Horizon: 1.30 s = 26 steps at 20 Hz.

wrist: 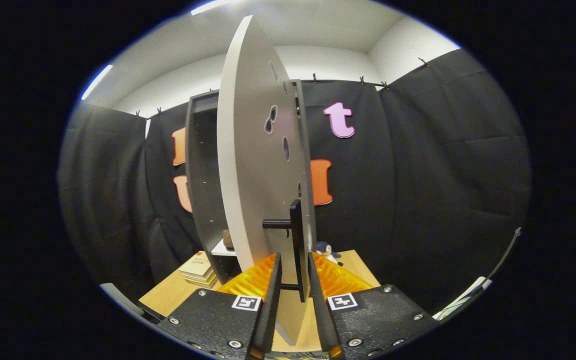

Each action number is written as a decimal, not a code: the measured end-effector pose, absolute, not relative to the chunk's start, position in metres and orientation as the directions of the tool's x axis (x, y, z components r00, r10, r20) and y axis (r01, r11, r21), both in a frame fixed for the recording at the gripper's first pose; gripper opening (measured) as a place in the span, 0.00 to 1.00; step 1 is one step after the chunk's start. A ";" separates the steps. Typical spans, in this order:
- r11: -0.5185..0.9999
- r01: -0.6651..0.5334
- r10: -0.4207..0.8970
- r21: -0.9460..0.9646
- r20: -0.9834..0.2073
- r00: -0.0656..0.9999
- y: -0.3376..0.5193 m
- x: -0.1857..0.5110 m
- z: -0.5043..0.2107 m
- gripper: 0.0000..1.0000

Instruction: Open the shoe cabinet door, grab the shoes and put them into the shoe cabinet, then close the shoe cabinet door.

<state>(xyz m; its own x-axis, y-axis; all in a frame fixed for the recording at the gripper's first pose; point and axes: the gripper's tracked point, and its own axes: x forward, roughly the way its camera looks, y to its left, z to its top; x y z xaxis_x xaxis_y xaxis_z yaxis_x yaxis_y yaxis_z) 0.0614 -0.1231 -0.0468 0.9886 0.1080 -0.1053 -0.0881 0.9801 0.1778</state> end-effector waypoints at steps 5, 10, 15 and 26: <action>0.958 -0.178 0.203 0.224 -0.095 0.975 -0.091 0.073 -0.044 0.38; 0.947 -0.251 0.273 0.200 -0.089 0.958 -0.064 0.081 -0.044 0.41; 0.895 -0.365 0.396 0.258 -0.081 0.915 -0.028 0.092 -0.049 0.42; 0.858 -0.476 0.496 0.191 -0.069 0.866 0.059 0.138 -0.045 0.46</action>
<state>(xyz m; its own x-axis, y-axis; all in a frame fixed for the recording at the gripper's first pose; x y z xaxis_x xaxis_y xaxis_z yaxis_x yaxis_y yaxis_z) 0.1385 0.0589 -0.0446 0.8658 0.4956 -0.0688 -0.4761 0.8584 0.1910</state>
